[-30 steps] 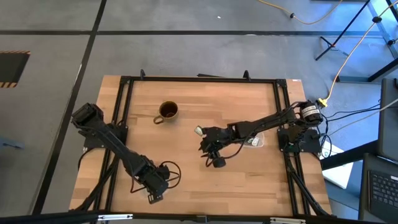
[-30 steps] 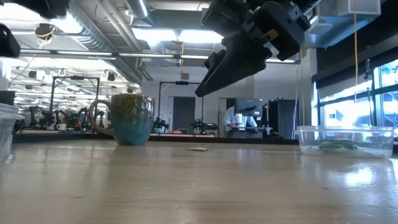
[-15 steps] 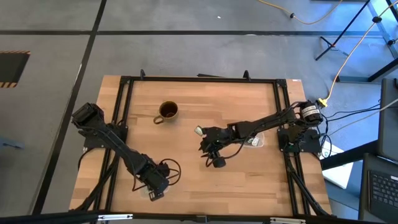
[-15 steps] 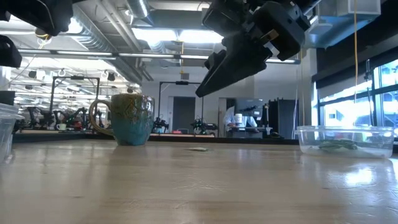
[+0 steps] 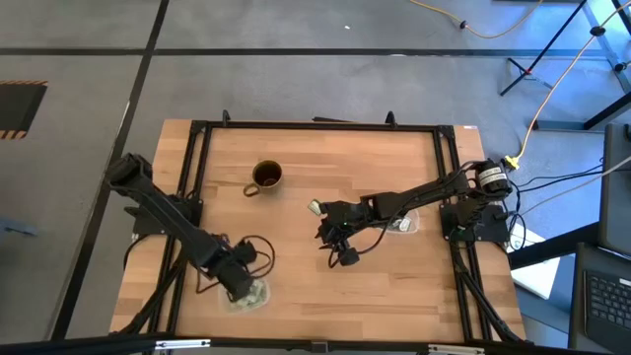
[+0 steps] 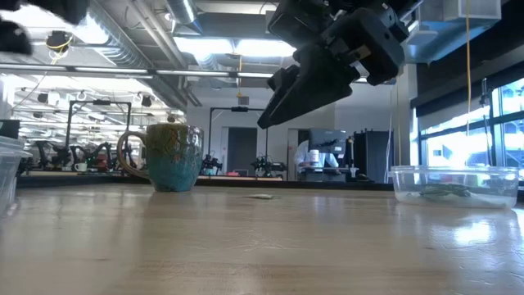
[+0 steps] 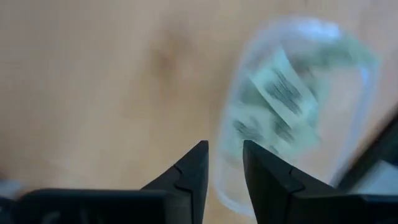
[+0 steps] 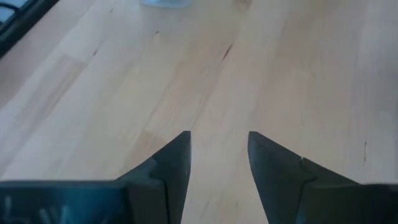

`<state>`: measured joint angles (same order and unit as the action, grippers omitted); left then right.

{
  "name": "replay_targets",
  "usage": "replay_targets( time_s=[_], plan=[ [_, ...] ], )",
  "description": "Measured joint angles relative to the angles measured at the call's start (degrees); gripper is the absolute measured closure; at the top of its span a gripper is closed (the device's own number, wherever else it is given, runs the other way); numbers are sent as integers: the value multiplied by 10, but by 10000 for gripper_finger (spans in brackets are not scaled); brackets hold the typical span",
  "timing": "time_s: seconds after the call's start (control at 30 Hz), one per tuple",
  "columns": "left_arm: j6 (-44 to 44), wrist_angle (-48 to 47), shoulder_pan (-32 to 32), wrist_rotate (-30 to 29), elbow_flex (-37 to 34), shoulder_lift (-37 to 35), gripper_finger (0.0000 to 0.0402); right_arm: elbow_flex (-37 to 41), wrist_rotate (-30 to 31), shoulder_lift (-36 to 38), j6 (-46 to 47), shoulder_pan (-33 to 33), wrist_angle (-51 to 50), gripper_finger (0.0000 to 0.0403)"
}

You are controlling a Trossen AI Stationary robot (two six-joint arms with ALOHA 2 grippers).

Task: Pick and place Stevia / Truvia into bins
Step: Put the truvia packet into the top transparent container

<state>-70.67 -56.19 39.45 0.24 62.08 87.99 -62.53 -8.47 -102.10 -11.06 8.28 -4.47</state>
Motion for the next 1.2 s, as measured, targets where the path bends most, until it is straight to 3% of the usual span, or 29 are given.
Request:
replay_targets(
  time_s=[0.27,0.43,0.53,0.87,1.0,1.2],
  plan=[
    [-1,-82,40,-293,0,-77,309,1,6,0,-43,-15,5,241],
    [26,-86,54,-416,0,-89,310,1,95,-10,-1,-36,29,241],
    [42,-85,55,-435,0,-89,313,1,130,-27,14,-51,40,241],
    [32,-83,50,-422,-38,-88,313,1,139,-102,33,-93,48,245],
    [8,-82,50,-417,-62,-88,311,1,174,-108,30,-99,49,264],
    [-21,-81,50,-394,-85,-88,315,1,179,-108,30,-108,45,307]
  ],
)
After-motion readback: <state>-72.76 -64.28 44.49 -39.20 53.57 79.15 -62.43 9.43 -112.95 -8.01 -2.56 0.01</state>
